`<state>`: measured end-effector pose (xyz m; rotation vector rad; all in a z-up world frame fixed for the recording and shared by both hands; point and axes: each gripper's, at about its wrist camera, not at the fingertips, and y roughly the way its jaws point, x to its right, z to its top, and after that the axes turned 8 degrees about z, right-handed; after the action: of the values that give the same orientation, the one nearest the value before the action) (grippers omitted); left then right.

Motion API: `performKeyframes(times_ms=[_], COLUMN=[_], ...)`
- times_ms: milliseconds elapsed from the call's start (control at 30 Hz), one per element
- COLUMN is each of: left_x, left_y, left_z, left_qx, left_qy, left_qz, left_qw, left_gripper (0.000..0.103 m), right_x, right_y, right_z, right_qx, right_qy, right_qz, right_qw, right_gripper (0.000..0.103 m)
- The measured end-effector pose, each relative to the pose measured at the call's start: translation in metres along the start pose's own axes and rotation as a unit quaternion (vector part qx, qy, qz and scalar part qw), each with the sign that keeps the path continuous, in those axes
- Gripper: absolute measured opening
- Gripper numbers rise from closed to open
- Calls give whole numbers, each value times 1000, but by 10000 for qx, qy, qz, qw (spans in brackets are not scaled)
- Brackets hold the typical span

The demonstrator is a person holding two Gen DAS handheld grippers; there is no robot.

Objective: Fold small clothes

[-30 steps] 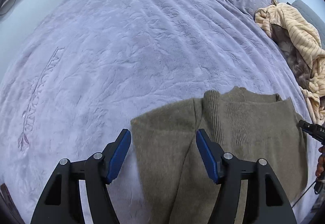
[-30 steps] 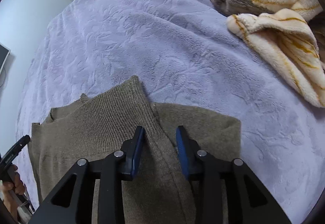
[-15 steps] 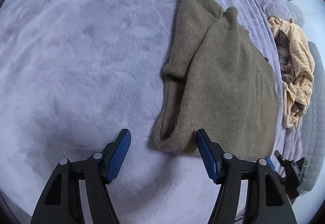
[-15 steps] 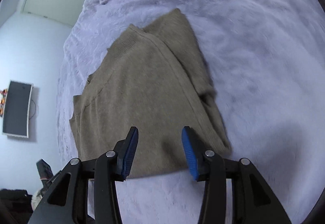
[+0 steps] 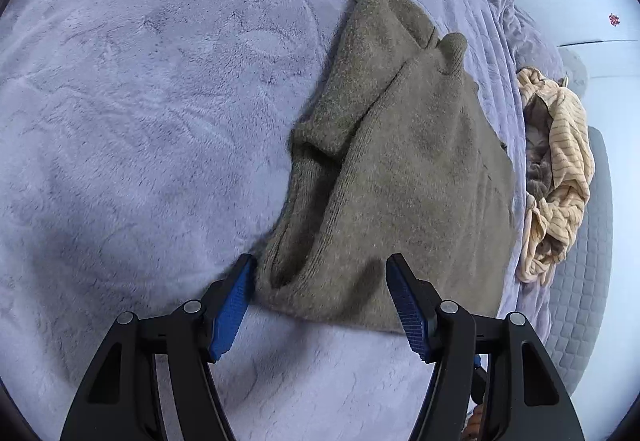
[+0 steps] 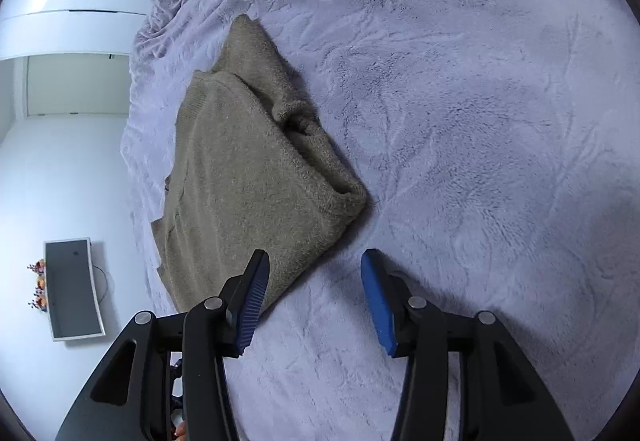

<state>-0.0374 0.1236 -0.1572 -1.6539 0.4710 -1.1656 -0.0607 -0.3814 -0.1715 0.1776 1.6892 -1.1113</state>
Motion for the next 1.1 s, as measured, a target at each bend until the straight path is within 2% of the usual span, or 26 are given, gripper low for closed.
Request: performKeyframes(times_ms=[33, 100, 133, 200, 233, 333, 400, 500, 600, 633, 667, 700, 767, 800, 833, 867, 933, 1033, 1067, 1100], left_x=[1, 6, 10, 14, 17, 22, 14, -1, -3, -3, -3, -3, -2, -2, -2, -1, 4, 5, 4, 3], left_y=[2, 1, -1, -11, -18, -34, -26, -7, -7, -9, -11, -13, -17, -19, -22, -25, -32, -37, -39, -40], left_z=[3, 6, 7, 6, 5, -8, -11, -13, -14, -14, -14, -15, -16, -17, -18, -19, -22, -22, -22, -21], left_qx=[34, 191, 291, 418, 507, 787, 678, 630, 683, 708, 705, 714, 699, 701, 734, 812, 983, 1047, 1062, 1079], left_qy=[-45, -29, 97, 283, 409, 801, 743, 659, 746, 776, 812, 850, 950, 990, 1025, 1075, 1232, 1348, 1355, 1361], left_qz=[14, 134, 164, 152, 167, 261, 285, 350, 298, 347, 437, 548, 631, 720, 811, 906, 1084, 1201, 1210, 1235], left_qw=[10000, 9997, 9994, 9986, 9977, 9933, 9945, 9952, 9944, 9939, 9932, 9923, 9910, 9900, 9887, 9867, 9815, 9780, 9776, 9770], left_gripper=[67, 47, 17, 15, 15, 15, 15, 15, 16, 19, 27, 28, 31, 38, 61, 77, 78, 78, 78, 78], right_x=[1, 3, 5, 1, -4, -39, -48, -28, -17, -21, -25, -28, -35, -39, -44, -57, -84, -136, -160, -176], right_y=[5, 15, 20, 30, 31, 18, 9, 17, 35, 37, 37, 35, 31, 27, 22, 16, 13, 38, 58, 73], right_z=[4, 12, 16, 21, 23, 26, 27, 33, 35, 35, 35, 34, 32, 30, 28, 18, 3, -18, -26, -34], right_qx=[30, 88, 94, -32, -121, -288, -338, -483, -685, -683, -688, -698, -722, -702, -626, -477, -400, -772, -974, -1084], right_qy=[36, 214, 340, 409, 303, -546, -918, -1018, -1077, -1171, -1226, -1267, -1290, -1315, -1368, -1495, -1844, -2505, -2778, -2959], right_qz=[69, 291, 399, 367, 330, 196, -38, -683, -919, -1001, -1064, -1103, -1258, -1441, -1583, -1745, -1692, -1450, -1332, -1275], right_qw=[10000, 9993, 9986, 9985, 9989, 9979, 9952, 9913, 9876, 9857, 9843, 9833, 9810, 9783, 9759, 9721, 9674, 9541, 9464, 9405], right_gripper=[52, 52, 52, 17, 10, 10, 9, 8, 8, 9, 9, 10, 20, 21, 22, 24, 25, 27, 41, 49])
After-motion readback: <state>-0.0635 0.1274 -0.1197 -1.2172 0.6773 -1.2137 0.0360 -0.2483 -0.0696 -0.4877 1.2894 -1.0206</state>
